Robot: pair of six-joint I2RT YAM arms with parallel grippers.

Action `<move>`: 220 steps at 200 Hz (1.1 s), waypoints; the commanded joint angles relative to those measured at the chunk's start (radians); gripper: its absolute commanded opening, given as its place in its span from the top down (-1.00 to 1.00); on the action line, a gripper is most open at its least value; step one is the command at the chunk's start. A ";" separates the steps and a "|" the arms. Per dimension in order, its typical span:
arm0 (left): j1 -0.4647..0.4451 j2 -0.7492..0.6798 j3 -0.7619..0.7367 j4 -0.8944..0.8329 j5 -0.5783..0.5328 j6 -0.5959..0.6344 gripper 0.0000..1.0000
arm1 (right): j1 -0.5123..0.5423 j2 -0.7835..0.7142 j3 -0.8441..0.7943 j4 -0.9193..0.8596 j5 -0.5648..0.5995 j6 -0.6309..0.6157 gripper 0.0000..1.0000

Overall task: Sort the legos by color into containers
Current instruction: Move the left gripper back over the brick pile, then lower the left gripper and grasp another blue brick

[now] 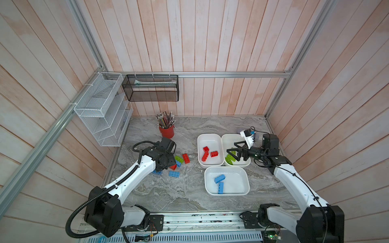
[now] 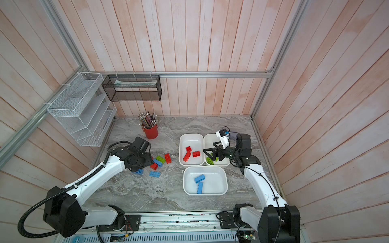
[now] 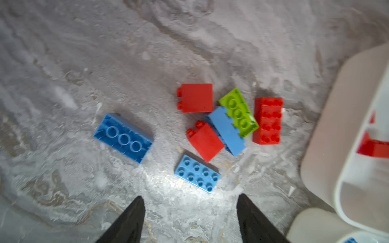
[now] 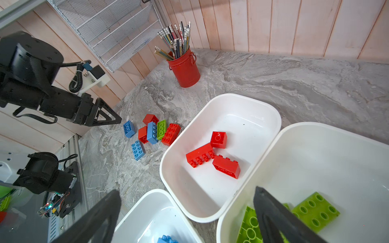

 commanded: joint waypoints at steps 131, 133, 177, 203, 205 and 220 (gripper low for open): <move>0.228 0.047 -0.252 0.255 -0.029 -0.317 -0.48 | 0.024 0.012 -0.026 0.035 -0.036 0.018 -0.96; 0.228 0.046 -0.251 0.255 -0.033 -0.317 -0.48 | 0.025 0.014 -0.026 0.036 -0.035 0.018 -0.96; 0.228 0.072 -0.209 0.246 -0.050 -0.321 -0.48 | 0.031 0.044 -0.025 0.049 -0.044 0.020 -0.96; 0.244 0.100 -0.210 0.278 -0.057 -0.336 -0.50 | 0.030 0.046 -0.019 0.048 -0.039 0.017 -0.96; 0.246 0.103 -0.211 0.282 -0.057 -0.338 -0.50 | 0.030 0.047 -0.019 0.048 -0.039 0.016 -0.96; 0.252 0.129 -0.212 0.311 -0.047 -0.353 -0.50 | 0.031 0.053 -0.014 0.046 -0.042 0.013 -0.96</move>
